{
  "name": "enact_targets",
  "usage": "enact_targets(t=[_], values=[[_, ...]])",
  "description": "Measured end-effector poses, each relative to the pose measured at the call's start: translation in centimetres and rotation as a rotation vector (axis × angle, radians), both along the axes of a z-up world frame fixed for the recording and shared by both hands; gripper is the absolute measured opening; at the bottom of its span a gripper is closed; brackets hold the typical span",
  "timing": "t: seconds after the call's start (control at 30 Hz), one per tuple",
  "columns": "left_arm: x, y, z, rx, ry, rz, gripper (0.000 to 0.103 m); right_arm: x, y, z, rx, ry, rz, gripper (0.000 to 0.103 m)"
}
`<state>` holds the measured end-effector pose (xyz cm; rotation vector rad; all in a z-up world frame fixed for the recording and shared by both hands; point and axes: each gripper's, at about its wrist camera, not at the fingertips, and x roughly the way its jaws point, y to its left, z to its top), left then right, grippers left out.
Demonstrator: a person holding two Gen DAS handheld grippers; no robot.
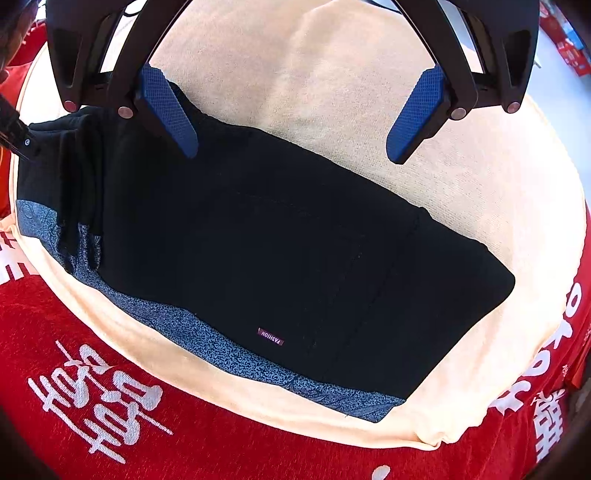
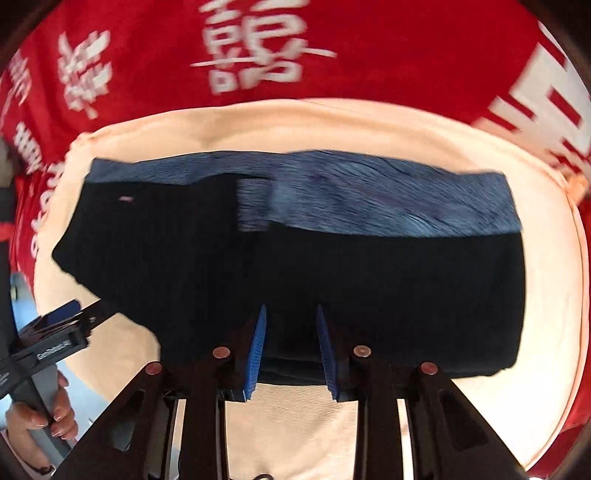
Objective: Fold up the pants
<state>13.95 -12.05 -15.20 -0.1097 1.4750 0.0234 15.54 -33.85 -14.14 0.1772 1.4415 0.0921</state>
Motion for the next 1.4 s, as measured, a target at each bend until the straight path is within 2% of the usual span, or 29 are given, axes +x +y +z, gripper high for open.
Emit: enact_targets(t=[0.1, 0.27, 0.43, 0.63, 1.4], values=[[0.3, -0.1, -0.1, -0.003, 0.001, 0.005, 0.103, 0.5, 2.0, -0.1, 0.018, -0.001, 0.049, 0.041], [0.4, 0.1, -0.2, -0.018, 0.006, 0.022, 0.103, 0.2, 3.0, -2.3, 0.025, 0.070, 0.045, 0.047], [0.2, 1.0, -0.4, -0.030, 0.009, 0.025, 0.103, -0.5, 3.1, -2.1, 0.034, 0.064, 0.045, 0.055], [0.3, 1.7, -0.6, -0.043, 0.008, 0.045, 0.103, -0.4, 4.9, -2.5, -0.006, 0.060, 0.084, 0.064], [0.8, 4.5, -1.5, -0.057, 0.012, 0.091, 0.103, -0.1, 5.6, -2.8, -0.034, 0.067, 0.102, 0.072]])
